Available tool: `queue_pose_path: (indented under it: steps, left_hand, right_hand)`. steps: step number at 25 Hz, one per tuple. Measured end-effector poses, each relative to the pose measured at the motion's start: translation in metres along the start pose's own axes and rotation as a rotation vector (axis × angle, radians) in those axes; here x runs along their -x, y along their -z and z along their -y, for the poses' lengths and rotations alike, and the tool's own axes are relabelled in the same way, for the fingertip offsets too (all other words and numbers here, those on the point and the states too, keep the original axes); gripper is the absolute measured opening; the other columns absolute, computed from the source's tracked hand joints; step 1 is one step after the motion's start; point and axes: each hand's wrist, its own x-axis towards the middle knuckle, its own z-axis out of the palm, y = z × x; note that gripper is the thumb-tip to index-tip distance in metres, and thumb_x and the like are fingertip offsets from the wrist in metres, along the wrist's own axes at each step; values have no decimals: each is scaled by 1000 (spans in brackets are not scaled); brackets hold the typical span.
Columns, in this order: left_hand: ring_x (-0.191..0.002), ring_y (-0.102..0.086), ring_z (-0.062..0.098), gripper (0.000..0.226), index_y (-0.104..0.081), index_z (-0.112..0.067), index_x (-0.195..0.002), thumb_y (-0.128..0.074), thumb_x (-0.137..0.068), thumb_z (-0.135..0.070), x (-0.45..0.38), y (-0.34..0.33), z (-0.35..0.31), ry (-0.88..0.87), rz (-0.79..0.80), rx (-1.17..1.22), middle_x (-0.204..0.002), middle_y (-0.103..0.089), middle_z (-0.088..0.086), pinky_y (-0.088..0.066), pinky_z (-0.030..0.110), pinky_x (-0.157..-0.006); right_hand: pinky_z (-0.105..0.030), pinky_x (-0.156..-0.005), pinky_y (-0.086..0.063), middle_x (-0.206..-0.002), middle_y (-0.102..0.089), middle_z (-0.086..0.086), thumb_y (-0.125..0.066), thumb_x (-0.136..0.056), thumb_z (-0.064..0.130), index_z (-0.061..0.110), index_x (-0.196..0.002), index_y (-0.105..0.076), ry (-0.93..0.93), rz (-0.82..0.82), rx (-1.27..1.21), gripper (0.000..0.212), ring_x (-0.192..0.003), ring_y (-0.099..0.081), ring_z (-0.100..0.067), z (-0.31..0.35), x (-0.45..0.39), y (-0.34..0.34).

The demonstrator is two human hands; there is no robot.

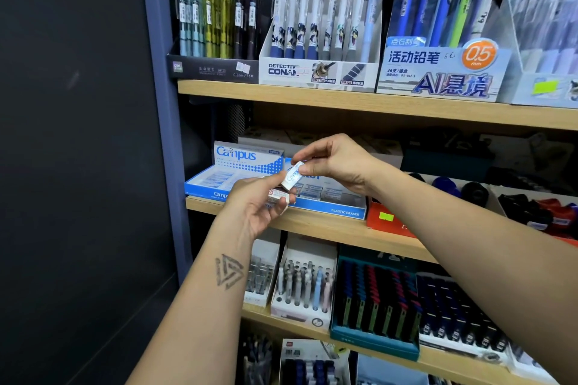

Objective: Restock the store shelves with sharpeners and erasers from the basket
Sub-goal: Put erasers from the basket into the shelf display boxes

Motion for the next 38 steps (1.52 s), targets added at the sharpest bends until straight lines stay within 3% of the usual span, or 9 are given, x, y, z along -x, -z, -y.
queue_pose_path:
  steps: [3,6,10,12,20,23,28,33,38]
  left_hand:
    - [-51,-64,21,25,-67,6,-99,-72,-90,-17,-4,0,1,-41,-55,-5,-75,-69,21,-44,17,-37]
    - [-54,-63,21,26,-67,6,-95,-69,-94,-20,-4,-2,2,-30,-58,14,-79,-68,21,-44,17,-37]
    - [-61,-65,21,30,-67,7,-96,-63,-98,-23,-10,3,0,-32,-129,100,-87,-68,20,-46,16,-39]
    - [-61,-66,21,28,-67,7,-96,-63,-98,-21,-11,7,-2,-40,-171,126,-83,-67,19,-46,16,-40]
    - [-53,-58,20,22,-61,6,-88,-57,-99,-12,-15,37,-15,-124,-328,277,-75,-59,18,-40,15,-35]
    - [-44,-55,19,19,-61,6,-96,-58,-98,-12,-18,58,-22,-153,-402,291,-76,-58,17,-42,16,-36]
    - [-55,-57,21,18,-56,-1,-88,-64,-96,-16,-19,88,-35,-179,-506,320,-81,-61,9,-56,23,-45]
    - [-70,-61,26,18,-55,-1,-86,-66,-93,-14,-12,88,-38,-113,-416,343,-89,-61,13,-60,27,-54]
    - [-100,-62,37,5,-56,2,-94,-57,-89,3,1,78,-38,-24,-110,462,-108,-59,22,-63,34,-70]
  right_hand:
    - [-25,-83,-58,-92,-76,-5,-81,-74,-6,10,-98,-76,26,68,132,29,-88,-70,-13,2,3,6]
    - [-20,-72,-53,-79,-72,8,-83,-77,6,7,-102,-76,63,103,459,26,-75,-63,-6,5,5,10]
    - [-33,-74,-55,-89,-72,-2,-83,-80,19,12,-95,-75,-157,-140,749,19,-85,-66,-16,6,-1,25]
    - [-32,-71,-56,-93,-71,-4,-82,-80,23,13,-94,-72,-281,-142,887,19,-86,-66,-17,6,0,31]
    - [-34,-81,-55,-93,-69,-6,-83,-79,15,8,-94,-71,-260,-208,523,21,-88,-64,-17,-3,-20,-13]
    - [-36,-82,-57,-90,-72,-9,-85,-76,15,11,-87,-71,-186,-195,529,18,-86,-68,-22,-4,-39,-45]
    - [-27,-71,-51,-84,-75,-3,-85,-76,19,11,-82,-78,-121,-96,679,12,-80,-67,-15,5,-51,-68]
    - [-32,-74,-59,-83,-76,-3,-89,-69,22,10,-78,-78,-182,30,830,18,-81,-70,-16,6,-55,-84]
    - [-35,-77,-59,-86,-71,-3,-83,-73,21,13,-73,-71,-188,-16,915,14,-85,-66,-18,-6,-61,-94]
